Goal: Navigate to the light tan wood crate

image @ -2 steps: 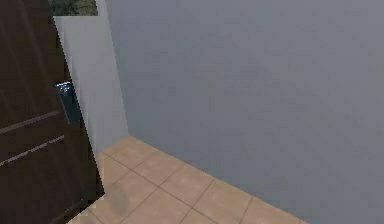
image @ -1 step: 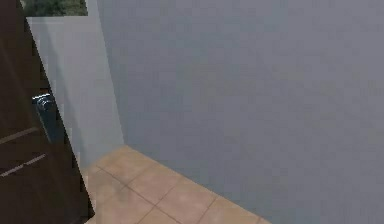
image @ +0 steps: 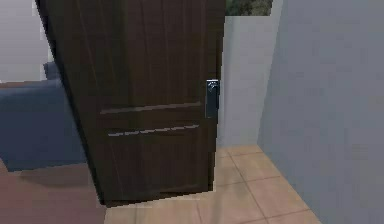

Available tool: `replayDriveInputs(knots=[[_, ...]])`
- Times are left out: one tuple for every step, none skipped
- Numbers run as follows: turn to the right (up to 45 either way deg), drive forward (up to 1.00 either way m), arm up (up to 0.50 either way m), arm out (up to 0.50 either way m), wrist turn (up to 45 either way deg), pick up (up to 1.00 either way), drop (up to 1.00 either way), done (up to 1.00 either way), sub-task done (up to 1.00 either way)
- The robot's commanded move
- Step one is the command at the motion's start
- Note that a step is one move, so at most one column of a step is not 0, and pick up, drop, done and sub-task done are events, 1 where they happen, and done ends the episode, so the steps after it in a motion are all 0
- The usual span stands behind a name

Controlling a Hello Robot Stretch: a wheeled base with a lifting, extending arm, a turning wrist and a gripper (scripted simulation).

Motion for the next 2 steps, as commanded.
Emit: replayDriveInputs(knots=[[-12.0, 0.00, 0.00, 0.00, 0.0, 0.00, 0.00, 0.00, 0.00], [0.0, 0.20, 0.00, 0.00, 0.0, 0.00, 0.00, 0.00, 0.00]])
